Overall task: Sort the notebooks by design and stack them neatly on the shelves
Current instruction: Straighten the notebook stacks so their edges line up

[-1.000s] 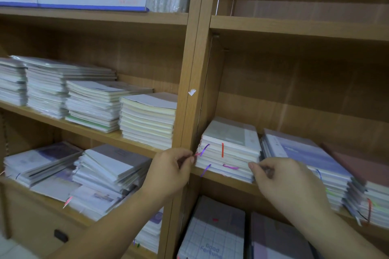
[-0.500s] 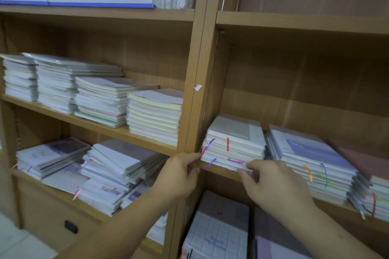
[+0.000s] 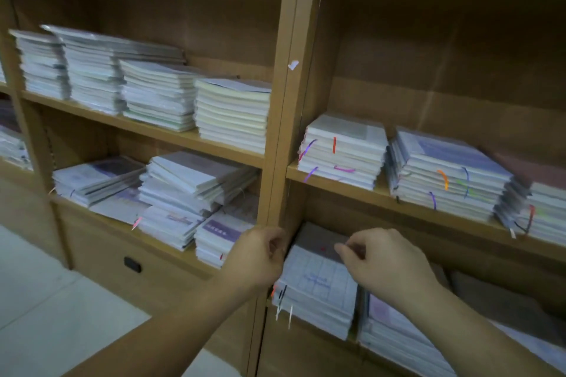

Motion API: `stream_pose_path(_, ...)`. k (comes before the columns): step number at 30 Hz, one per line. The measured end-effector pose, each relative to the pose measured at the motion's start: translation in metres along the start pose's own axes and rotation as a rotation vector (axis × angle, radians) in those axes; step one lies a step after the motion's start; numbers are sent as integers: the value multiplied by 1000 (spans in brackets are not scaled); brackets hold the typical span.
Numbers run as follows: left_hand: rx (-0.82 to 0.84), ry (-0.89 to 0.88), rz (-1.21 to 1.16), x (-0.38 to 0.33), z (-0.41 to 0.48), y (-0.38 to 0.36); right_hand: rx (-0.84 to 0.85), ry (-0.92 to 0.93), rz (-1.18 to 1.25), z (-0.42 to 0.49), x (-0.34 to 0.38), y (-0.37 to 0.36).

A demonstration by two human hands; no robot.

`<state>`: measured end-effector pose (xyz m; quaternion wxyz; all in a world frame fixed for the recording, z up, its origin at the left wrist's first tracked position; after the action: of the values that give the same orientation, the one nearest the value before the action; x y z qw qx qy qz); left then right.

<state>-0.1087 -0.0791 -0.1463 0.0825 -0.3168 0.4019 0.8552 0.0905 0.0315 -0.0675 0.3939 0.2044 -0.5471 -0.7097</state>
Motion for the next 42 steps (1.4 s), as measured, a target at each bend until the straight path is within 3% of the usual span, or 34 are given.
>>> stream_pose_path(8, 159, 221, 108, 8, -62, -52, 105, -35, 237, -55, -40, -85)
stream_pose_path(14, 116, 383, 13, 14, -77, -88, 134, -33, 204, -61, -69, -137)
stream_pose_path(19, 68, 542, -113, 64, -97, -125, 185, -269, 367, -63, -90, -180)
stream_pose_path(26, 41, 574, -237, 141, -84, -173, 184, -521, 673, -55, -85, -229)
stream_pose_path(28, 49, 566, -247, 171, -83, -196, 162, -531, 623, -51, -85, -238)
stream_pose_path(36, 88, 523, -256, 160, -70, -189, 87, -405, 308, -46, -94, -248)
stream_pose_path(42, 33, 541, -237, 150, -72, -190, 235, -407, 317, -65, -94, -266)
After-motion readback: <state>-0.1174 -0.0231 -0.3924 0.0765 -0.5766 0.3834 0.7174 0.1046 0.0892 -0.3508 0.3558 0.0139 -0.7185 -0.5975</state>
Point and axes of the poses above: each hand's wrist, its own z-axis towards the middle knuckle, its own y-axis out of the back of the hand, x = y × z, the point moved 1 cm from there along z, towards the middle knuckle, and after that the axes turned 1 degree about y, right-handed, at the moved point
